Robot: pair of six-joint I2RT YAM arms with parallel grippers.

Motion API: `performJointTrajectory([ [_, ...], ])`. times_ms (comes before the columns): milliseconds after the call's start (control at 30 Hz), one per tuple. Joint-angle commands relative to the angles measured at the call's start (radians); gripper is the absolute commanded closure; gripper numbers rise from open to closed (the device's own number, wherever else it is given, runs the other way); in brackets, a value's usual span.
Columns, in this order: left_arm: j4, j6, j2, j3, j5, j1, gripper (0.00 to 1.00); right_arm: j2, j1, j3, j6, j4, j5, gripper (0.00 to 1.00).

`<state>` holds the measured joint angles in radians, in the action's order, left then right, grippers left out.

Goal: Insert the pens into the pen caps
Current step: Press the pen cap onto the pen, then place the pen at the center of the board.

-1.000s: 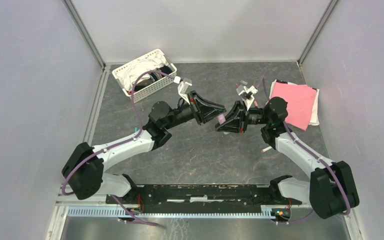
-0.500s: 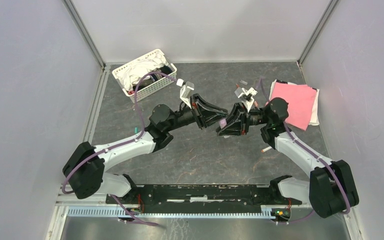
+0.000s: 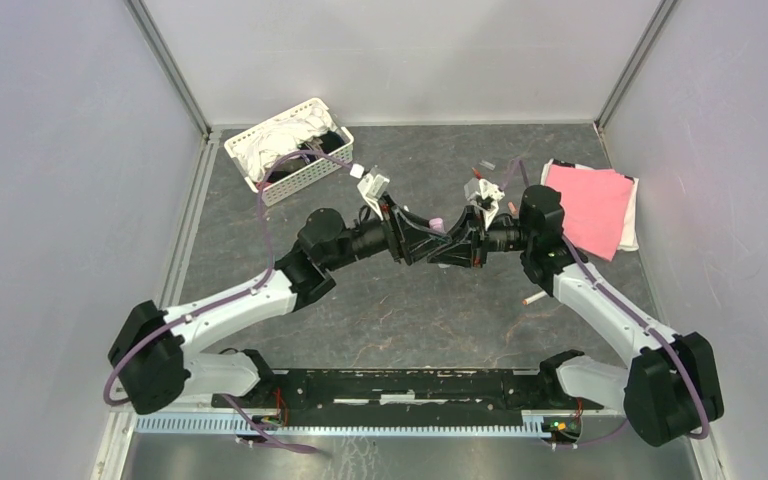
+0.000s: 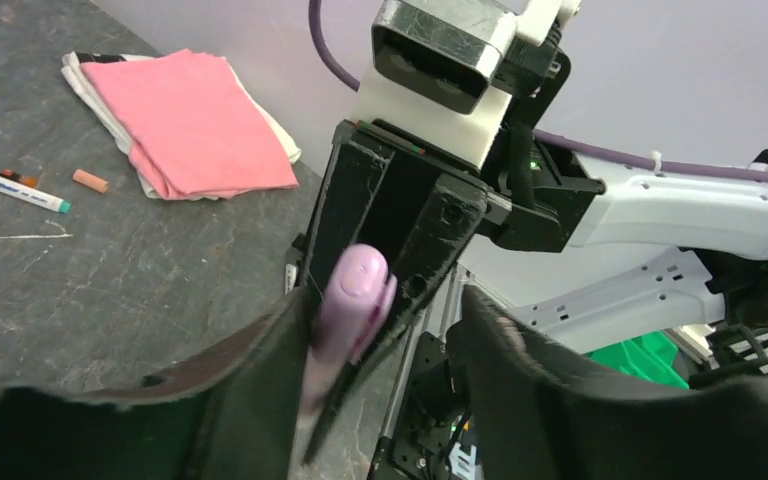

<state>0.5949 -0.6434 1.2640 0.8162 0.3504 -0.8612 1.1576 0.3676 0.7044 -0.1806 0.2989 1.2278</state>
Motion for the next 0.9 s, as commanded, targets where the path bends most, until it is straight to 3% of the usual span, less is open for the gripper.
performJointTrajectory([
  [0,-0.075,0.047,-0.109,0.004,-0.08,-0.01,0.34,-0.036,-0.014,0.028,0.163,-0.039,-0.102,1.0],
  [267,-0.372,0.302,-0.33,-0.001,-0.287,-0.01,0.21,-0.021,-0.068,0.005,0.356,-0.182,-0.211,1.0],
  [367,-0.503,0.365,-0.397,-0.019,-0.408,-0.01,0.16,-0.019,-0.103,0.002,0.433,-0.241,-0.339,1.0],
  [467,-0.584,0.394,-0.451,-0.032,-0.526,-0.008,0.01,0.002,-0.111,0.014,0.467,-0.273,-0.514,0.98],
  [500,-0.63,0.408,-0.461,-0.029,-0.567,-0.009,0.0,0.019,-0.113,0.025,0.463,-0.277,-0.569,0.98],
  [667,-0.83,0.537,-0.431,0.045,-0.667,0.002,0.0,0.21,-0.112,0.153,0.365,-0.326,-0.746,0.97],
  [867,-0.869,0.569,-0.448,-0.014,-0.806,0.004,0.0,0.533,-0.112,0.427,0.331,-0.465,-0.76,0.96],
])
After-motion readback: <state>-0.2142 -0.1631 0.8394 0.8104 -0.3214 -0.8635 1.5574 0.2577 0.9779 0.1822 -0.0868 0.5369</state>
